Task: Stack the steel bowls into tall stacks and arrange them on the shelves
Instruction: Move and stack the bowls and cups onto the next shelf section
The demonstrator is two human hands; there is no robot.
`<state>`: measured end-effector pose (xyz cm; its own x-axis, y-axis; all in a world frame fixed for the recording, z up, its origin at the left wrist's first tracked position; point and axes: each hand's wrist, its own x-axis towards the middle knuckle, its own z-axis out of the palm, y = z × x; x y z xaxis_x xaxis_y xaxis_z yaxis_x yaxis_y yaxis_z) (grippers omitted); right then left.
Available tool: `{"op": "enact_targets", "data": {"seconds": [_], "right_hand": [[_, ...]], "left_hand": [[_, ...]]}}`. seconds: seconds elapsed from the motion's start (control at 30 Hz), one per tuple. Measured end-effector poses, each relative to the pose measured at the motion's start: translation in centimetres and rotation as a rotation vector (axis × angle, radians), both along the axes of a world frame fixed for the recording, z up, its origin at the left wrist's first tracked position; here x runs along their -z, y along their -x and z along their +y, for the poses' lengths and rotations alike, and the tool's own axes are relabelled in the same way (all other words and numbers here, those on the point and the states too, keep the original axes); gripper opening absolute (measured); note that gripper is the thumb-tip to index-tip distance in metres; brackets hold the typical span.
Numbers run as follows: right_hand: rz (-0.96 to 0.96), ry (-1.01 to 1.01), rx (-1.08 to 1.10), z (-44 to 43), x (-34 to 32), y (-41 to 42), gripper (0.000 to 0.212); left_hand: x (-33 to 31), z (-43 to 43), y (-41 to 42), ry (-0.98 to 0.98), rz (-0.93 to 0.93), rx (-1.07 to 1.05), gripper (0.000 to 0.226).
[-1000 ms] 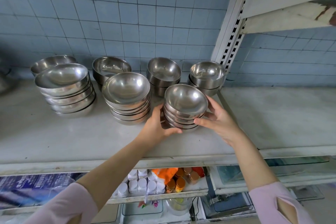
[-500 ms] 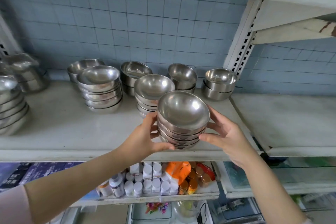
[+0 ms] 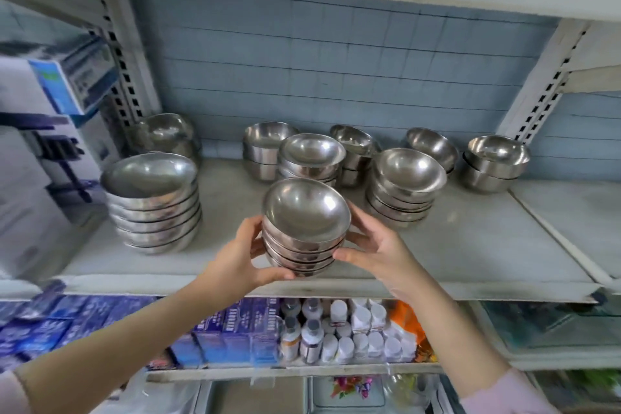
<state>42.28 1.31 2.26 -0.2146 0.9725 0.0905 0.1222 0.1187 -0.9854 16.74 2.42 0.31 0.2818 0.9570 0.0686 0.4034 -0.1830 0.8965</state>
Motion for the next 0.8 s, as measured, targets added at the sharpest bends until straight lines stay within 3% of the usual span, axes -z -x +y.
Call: {"op": "enact_targets", "data": {"seconds": [0.23,0.37,0.6,0.8], "right_hand": [[-0.007,0.034,-0.072,3.8,1.2,6.5,0.080],[-0.004,0.082,-0.083,5.4,1.1,7.7,0.081],[-0.007,0.121,-0.063,6.0,1.0,8.5,0.087],[0.018,0.067,0.014,5.1,1.4,8.9,0.074]], "left_hand": [[0.9,1.6,6.1,0.045,0.130,-0.075,0.117],[1.3,2.7,6.4,-0.001,0.141,-0.123,0.103],[1.4,3.3,6.5,-0.021,0.192,-0.150,0.113],[1.9,2.6,6.5,-0.009,0.251,-0.207,0.091]]}}
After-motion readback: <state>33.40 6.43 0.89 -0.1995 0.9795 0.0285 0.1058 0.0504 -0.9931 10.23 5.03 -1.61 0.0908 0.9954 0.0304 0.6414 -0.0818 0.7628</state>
